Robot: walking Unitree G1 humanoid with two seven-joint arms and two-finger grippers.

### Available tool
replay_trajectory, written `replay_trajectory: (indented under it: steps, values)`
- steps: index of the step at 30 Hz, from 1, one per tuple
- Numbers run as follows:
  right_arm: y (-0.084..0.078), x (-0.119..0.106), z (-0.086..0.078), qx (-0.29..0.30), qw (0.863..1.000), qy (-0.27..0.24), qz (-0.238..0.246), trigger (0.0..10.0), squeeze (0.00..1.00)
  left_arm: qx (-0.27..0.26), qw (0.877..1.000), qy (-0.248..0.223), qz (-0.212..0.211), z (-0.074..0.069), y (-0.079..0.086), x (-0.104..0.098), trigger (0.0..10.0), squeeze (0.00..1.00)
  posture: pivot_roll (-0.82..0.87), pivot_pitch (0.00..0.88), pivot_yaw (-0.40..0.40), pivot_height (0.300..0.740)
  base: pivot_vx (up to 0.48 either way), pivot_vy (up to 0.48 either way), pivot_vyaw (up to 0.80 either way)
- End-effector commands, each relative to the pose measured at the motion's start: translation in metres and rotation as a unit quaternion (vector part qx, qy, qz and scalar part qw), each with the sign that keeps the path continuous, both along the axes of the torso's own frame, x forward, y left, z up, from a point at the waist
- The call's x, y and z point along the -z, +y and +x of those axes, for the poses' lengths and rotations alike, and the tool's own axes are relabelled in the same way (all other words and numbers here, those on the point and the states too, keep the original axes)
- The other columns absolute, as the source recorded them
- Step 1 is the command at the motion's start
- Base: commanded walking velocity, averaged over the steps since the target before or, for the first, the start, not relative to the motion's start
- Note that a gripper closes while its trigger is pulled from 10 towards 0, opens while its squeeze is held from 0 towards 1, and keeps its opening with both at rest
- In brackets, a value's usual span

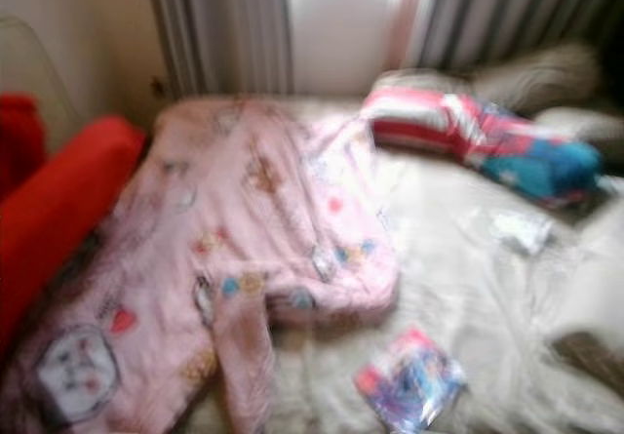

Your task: Clean up the room

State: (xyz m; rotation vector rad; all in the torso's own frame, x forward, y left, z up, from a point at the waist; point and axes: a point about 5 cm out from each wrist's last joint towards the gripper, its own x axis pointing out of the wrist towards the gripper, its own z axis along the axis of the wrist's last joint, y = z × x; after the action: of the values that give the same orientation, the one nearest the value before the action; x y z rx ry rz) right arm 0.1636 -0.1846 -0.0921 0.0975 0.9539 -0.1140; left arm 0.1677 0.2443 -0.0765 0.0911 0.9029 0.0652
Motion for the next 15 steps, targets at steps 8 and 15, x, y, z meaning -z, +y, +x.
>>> replay_trajectory:
  steps: [8,15]
  values:
    - [0.0020,0.0041,-0.0094,0.005,1.000,0.013,0.005,10.0,0.00,0.003,1.000,0.012,0.003,-0.0061,0.0006,0.0028,10.0,0.00,0.03,0.145,0.018,0.740,0.000,-0.350,0.00]
    - [0.0018,0.0040,-0.0091,0.007,1.000,0.011,0.006,10.0,0.00,0.002,1.000,0.011,0.003,-0.0055,0.0006,0.0025,10.0,0.00,0.02,0.150,0.018,0.740,0.000,-0.349,0.00]
